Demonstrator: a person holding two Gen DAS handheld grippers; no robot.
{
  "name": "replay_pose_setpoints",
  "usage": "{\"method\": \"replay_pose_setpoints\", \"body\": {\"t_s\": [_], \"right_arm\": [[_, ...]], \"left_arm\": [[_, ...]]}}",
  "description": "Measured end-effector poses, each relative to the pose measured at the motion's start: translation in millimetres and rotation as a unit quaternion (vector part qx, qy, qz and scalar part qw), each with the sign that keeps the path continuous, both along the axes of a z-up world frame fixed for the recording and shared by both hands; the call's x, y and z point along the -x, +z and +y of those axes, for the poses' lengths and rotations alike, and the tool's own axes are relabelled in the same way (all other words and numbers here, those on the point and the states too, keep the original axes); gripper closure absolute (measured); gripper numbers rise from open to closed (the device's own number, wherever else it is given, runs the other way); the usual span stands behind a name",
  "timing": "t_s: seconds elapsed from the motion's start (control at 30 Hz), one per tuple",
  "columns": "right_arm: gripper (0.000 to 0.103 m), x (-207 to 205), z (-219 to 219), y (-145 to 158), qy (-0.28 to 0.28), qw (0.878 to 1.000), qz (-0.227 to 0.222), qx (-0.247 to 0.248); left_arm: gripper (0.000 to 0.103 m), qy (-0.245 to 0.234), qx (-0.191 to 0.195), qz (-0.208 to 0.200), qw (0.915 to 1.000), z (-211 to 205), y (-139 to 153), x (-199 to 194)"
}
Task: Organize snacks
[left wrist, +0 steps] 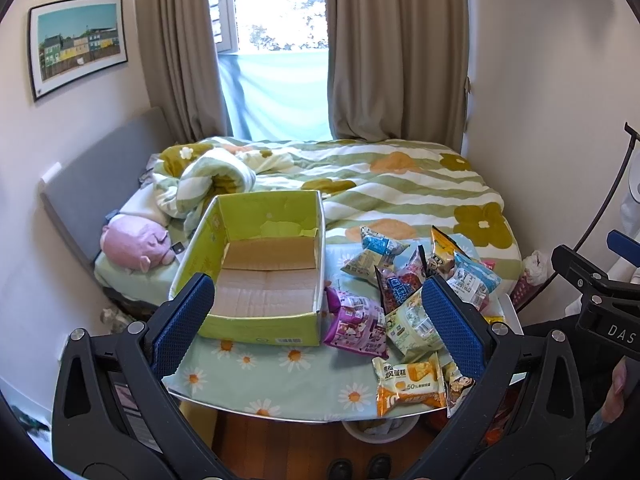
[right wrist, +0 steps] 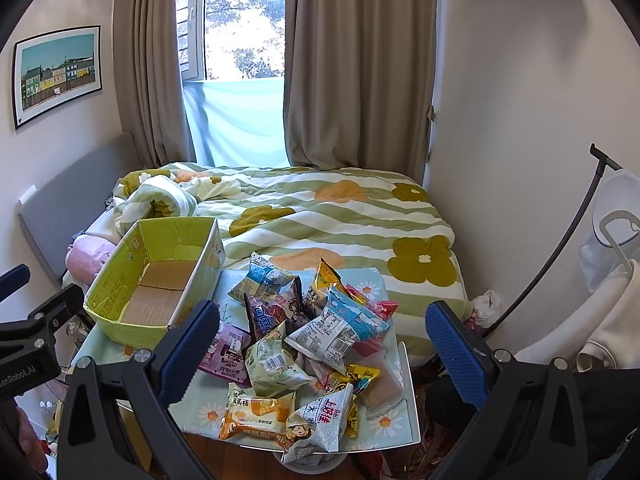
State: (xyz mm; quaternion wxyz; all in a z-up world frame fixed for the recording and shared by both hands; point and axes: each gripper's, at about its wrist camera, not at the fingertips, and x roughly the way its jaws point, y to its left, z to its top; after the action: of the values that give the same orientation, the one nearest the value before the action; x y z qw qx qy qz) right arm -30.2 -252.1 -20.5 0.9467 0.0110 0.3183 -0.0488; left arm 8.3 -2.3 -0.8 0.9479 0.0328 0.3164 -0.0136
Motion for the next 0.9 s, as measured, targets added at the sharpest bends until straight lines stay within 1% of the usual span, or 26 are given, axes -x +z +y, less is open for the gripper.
{"method": "replay_pose_setpoints", "body": {"t_s": [0.67, 0.7, 0.9], "right_arm": [[0.0, 1.6, -2.6, 3.0, 0.001, 1.0, 0.001, -0.001], [0.0, -2.4, 1.9, -2.2, 0.002, 1.0, 0.001, 0.0], [0.0, -4.0, 3.1, -3.1, 0.003, 1.0, 0.002, -0.002]], "left_arm": [[0.001, 0.0, 0.0, 0.002, 1.0, 3.1, -0.4, -1.0], [0.001, 0.001, 0.0, 0.002, 1.0, 3.0, -1.0, -1.1], [0.001, 0.002, -0.001, 0.003, 1.0, 3.5, -2.8, -1.8]]}}
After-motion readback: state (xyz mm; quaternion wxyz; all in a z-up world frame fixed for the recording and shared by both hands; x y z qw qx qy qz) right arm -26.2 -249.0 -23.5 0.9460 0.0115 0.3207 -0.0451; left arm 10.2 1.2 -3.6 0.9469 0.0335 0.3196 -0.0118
